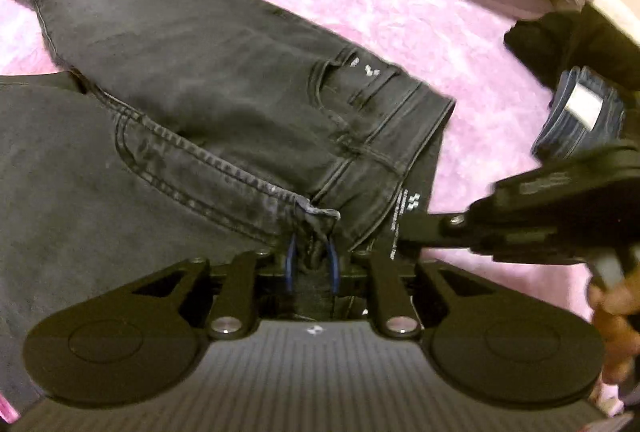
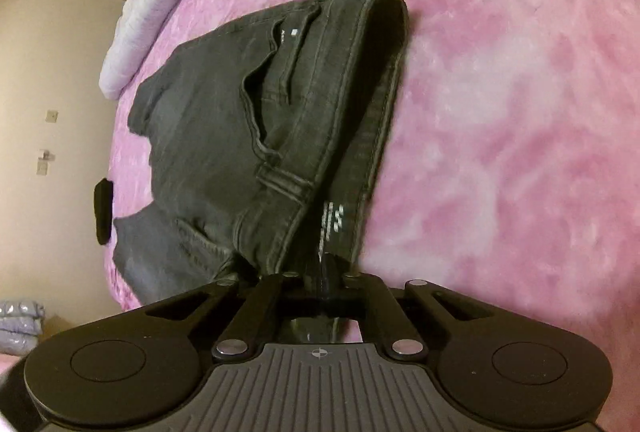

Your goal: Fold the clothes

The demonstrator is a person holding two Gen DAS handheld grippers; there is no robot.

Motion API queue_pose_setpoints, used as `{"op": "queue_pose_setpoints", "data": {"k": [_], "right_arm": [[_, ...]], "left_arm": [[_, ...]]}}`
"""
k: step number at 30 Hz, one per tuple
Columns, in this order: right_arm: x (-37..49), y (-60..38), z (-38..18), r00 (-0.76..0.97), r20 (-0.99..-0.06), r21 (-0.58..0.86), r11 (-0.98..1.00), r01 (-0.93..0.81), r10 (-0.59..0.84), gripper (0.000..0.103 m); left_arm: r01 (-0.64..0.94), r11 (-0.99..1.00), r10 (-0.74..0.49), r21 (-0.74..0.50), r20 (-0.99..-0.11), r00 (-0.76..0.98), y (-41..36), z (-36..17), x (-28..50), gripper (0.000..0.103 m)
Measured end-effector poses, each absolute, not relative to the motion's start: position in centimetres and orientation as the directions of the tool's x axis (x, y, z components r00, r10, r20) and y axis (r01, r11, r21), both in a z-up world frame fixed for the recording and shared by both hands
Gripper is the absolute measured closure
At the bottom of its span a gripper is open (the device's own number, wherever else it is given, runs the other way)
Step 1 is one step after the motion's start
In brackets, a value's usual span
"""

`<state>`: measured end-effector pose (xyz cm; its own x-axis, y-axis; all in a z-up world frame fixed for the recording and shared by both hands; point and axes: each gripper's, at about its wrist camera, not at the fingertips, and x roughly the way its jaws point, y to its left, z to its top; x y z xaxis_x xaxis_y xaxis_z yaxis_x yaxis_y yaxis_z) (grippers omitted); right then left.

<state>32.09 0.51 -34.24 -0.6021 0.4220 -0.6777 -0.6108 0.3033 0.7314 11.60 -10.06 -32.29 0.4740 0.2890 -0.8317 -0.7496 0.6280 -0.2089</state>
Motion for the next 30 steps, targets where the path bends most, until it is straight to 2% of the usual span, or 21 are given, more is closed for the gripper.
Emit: {"op": "queue_pose_setpoints", "data": {"k": [2,6,8,10,11,12,13,14,16,20,25,30], "right_arm": [[32.4,-0.1,-32.4,-0.635,-0.618,0.778,0.249,-0.576,0.464,0.103],[34.4,0.1,-33.2,-0.583,-0.654,0.755,0.372,-0.539,0.482,0.099],[35.6,1.0,-34.0,-0.558,-0.672,0.741,0.442,-0.506,0.488,0.099],[36.9,1.9,-33.9,-0.511,-0.693,0.721,0.47,-0.509,0.509,0.097],[37.4,2.3,-33.5,-0.474,-0.711,0.702,0.474,-0.532,0.52,0.081],[37.8,2.6,-33.3,-0.451,-0.717,0.693,0.474,-0.542,0.531,0.045],[38.2,2.5,-33.2,-0.446,-0.711,0.698,0.47,-0.54,0.543,0.029],[38.5,2.5,-33.2,-0.441,-0.705,0.703,0.466,-0.538,0.555,0.019],[38.9,2.3,-33.4,-0.451,-0.688,0.722,0.469,-0.51,0.568,0.019],[38.7,3.2,-33.8,-0.479,-0.687,0.726,0.48,-0.492,0.547,0.019],[38.9,2.4,-33.7,-0.478,-0.681,0.731,0.476,-0.489,0.555,0.019],[38.6,2.4,-33.6,-0.476,-0.685,0.728,0.48,-0.49,0.552,0.019]], "left_arm": [[-0.738,0.645,0.28,-0.198,-0.837,0.469,-10.2,-32.2,11.9,0.086],[-0.702,0.704,0.274,-0.108,-0.87,0.409,-11.0,-33.1,13.5,0.079],[-0.682,0.714,0.23,-0.156,-0.868,0.44,-11.0,-31.6,13.4,0.083],[-0.692,0.66,0.176,-0.293,-0.835,0.521,-11.0,-29.6,11.6,0.085],[-0.708,0.599,0.162,-0.374,-0.809,0.564,-11.0,-28.6,10.1,0.085],[-0.718,0.535,0.156,-0.446,-0.783,0.602,-11.2,-27.9,8.3,0.082],[-0.725,0.472,0.16,-0.501,-0.76,0.629,-11.5,-27.3,6.6,0.077],[-0.744,0.416,0.177,-0.523,-0.756,0.63,-11.8,-27.2,4.8,0.076],[-0.794,0.303,0.203,-0.528,-0.778,0.595,-12.5,-27.6,1.4,0.075],[-0.824,0.0,0.173,-0.566,-0.812,0.558,-14.5,-30.2,-5.3,0.076],[-0.723,-0.268,0.156,-0.637,-0.769,0.619,-16.6,-33.6,-9.2,0.075],[-0.623,-0.406,0.163,-0.669,-0.724,0.67,-17.4,-36.9,-9.3,0.071]]}}
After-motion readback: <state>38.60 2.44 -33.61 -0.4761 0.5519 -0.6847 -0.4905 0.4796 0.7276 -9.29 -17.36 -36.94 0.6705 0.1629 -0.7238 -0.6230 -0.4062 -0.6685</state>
